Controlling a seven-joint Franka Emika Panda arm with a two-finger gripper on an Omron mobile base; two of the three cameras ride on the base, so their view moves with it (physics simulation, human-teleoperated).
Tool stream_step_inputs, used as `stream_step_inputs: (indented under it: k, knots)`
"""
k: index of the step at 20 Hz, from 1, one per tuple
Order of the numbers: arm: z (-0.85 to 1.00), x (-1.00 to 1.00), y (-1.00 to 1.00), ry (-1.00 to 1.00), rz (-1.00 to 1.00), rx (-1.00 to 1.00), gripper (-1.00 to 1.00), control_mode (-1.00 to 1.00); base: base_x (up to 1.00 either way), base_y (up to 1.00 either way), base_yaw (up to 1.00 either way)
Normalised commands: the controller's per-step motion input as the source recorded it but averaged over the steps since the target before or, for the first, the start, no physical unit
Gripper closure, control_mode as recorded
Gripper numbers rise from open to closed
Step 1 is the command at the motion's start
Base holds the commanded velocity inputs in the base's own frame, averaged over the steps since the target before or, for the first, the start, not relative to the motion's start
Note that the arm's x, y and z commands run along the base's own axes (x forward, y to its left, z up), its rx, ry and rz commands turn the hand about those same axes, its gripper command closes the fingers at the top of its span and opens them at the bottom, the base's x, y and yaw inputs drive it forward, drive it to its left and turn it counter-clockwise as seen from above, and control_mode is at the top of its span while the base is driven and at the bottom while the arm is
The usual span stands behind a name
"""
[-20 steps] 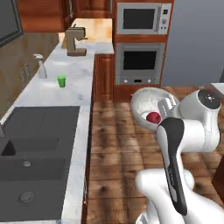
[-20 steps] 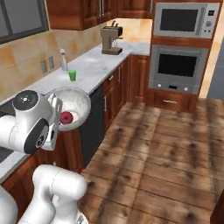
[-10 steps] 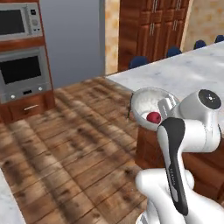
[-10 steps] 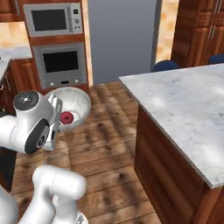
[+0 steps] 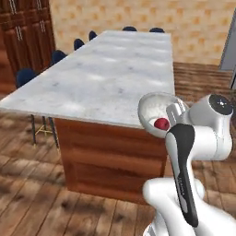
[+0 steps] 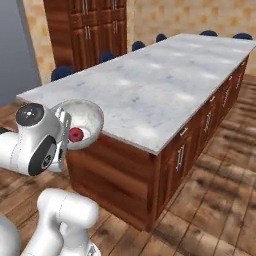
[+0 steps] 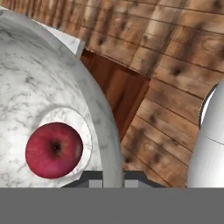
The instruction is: Move the cup from next to the sink to the open cabinet. Then, move the bowl with the apple to the fridge to clear the area for faucet cleaning.
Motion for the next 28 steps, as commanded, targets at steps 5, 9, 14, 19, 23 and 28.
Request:
stream_step_inputs:
  k: [5,9,14,19,23,28]
  knots:
    - [0.0,0.0,0.0,0.0,0.0,0.0,1.0,1.0,0.0,0.0,-1.0]
    - [0.0,0.0,0.0,0.0,0.0,0.0,1.0,1.0,0.39,-0.22,-0.81]
    - [0.0,0.0,0.0,0.0,0.0,0.0,1.0,1.0,0.86,-0.82,0.05]
    - [0.0,0.0,0.0,0.0,0.0,0.0,1.0,1.0,0.54,-1.0,0.05]
    - [0.0,0.0,0.0,0.0,0.0,0.0,1.0,1.0,1.0,-0.54,0.01]
    - [0.0,0.0,0.0,0.0,0.0,0.0,1.0,1.0,1.0,-0.05,0.01]
